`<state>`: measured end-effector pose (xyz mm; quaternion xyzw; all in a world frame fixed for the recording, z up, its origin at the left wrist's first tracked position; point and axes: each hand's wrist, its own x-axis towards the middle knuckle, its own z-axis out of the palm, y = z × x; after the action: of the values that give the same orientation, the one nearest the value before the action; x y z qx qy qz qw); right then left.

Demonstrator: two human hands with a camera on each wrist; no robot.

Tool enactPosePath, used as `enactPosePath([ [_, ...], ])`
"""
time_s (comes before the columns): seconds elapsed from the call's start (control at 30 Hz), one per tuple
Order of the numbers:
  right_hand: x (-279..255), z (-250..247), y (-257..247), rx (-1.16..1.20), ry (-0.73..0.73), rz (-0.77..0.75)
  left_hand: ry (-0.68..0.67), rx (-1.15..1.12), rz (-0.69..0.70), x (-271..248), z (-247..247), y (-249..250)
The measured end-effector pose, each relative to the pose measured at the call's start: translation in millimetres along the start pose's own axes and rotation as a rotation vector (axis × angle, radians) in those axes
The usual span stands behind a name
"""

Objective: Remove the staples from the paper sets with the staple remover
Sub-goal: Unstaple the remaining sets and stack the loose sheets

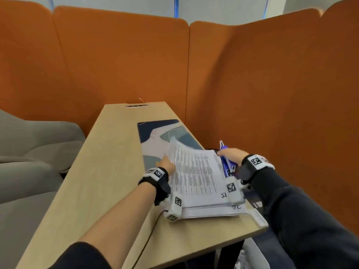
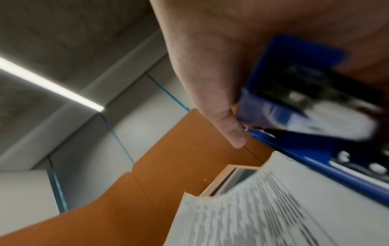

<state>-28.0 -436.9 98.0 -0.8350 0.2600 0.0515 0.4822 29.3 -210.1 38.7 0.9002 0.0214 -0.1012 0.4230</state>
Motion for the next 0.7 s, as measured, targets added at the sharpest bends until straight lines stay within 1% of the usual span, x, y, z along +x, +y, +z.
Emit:
enactPosePath([
  [0.03,5,3,9,-0.018,-0.033,0.019,0.025,0.096,-0.042,5,7,-2],
  [0.07,3,8,15,-0.033,-0.066,0.035,0.028,0.107,-0.087,5,12,-2],
  [0.13,4,20,22,-0.082,-0.115,0.035,-0.004,0.006,-0.13,4,18,0],
  [0.2,6,30,23,-0.192,-0.111,-0.005,-0.008,-0.104,-0.141,6,21,-1],
  [0.27,4,38,20,-0.294,-0.11,-0.022,0.016,-0.214,-0.161,16,16,-7],
  [0.3,3,40,18,-0.34,-0.114,-0.035,-0.001,-0.271,-0.182,22,11,-12],
  [0.43,5,44,16,-0.412,-0.112,-0.029,-0.253,-0.479,-0.244,41,-2,-32],
  [0.5,5,42,17,-0.406,-0.122,-0.031,-0.337,-0.481,-0.208,31,-3,-24],
  [0.53,4,41,18,-0.401,-0.127,-0.025,-0.353,-0.461,-0.191,26,-3,-20],
  [0.57,4,39,19,-0.393,-0.13,-0.025,-0.344,-0.435,-0.163,21,-2,-15],
  [0.63,2,35,21,-0.364,-0.127,-0.03,-0.243,-0.412,-0.095,17,2,-11],
  [0.7,0,29,23,-0.321,-0.125,-0.035,-0.179,-0.424,-0.035,8,2,-7],
])
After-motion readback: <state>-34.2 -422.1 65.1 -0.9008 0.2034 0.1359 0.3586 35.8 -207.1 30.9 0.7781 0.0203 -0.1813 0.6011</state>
